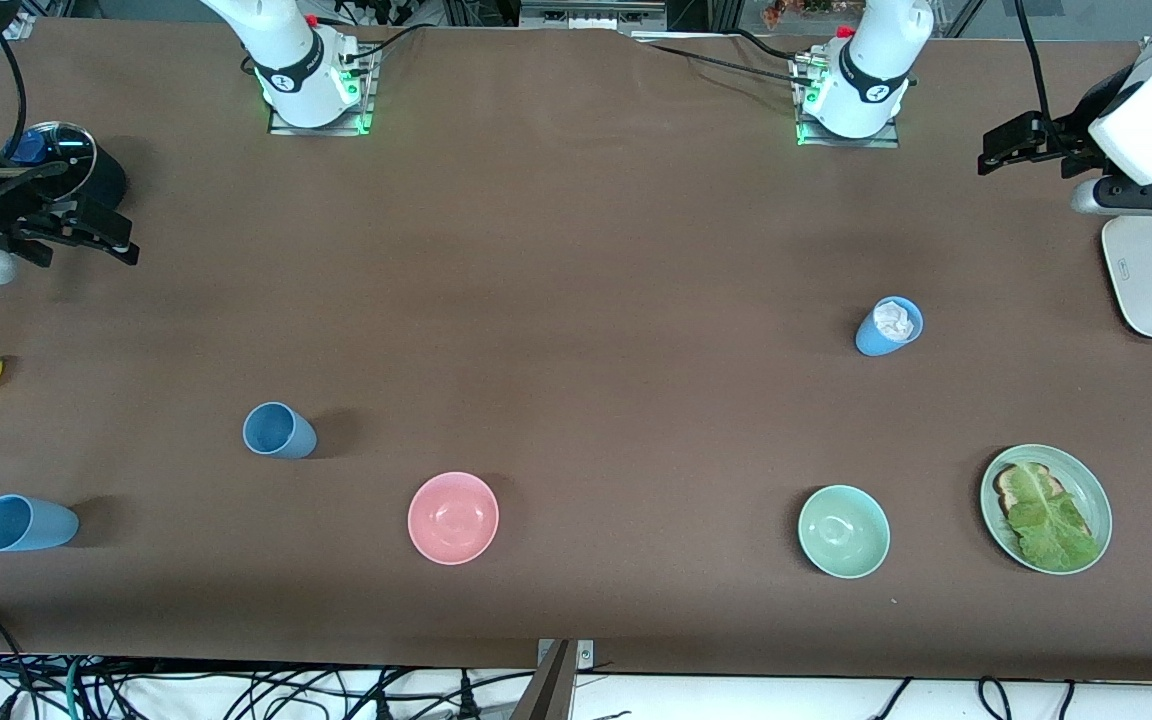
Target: Stack blue cups with both arms
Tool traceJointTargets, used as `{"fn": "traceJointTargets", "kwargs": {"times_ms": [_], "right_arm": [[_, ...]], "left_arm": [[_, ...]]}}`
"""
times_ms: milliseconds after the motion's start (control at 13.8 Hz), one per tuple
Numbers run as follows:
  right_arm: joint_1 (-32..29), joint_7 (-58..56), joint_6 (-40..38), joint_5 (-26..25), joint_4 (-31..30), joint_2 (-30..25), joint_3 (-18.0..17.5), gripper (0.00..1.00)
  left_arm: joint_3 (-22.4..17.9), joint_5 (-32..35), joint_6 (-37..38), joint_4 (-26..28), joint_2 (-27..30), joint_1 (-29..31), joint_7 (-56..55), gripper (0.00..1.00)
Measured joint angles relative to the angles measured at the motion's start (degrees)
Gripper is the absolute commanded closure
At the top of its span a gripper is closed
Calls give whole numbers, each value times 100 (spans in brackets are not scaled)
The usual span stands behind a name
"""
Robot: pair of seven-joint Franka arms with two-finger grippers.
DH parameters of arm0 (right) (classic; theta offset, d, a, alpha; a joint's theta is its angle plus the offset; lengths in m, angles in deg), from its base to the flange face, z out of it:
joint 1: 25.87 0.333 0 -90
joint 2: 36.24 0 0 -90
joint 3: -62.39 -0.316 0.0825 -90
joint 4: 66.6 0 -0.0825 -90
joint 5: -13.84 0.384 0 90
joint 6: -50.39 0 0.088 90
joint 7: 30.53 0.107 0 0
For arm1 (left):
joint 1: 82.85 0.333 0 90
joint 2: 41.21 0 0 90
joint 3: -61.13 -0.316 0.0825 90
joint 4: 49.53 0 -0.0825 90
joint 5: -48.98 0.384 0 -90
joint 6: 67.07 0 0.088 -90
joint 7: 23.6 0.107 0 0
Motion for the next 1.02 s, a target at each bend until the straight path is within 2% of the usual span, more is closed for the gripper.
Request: {"fn": "traceJointTargets", "kwargs": {"times_ms": [1018], "right_arm": [[6, 3, 80, -27, 0, -23, 0, 0]], "left_arm": [[0, 0, -28, 0, -2, 0, 0, 0]]}}
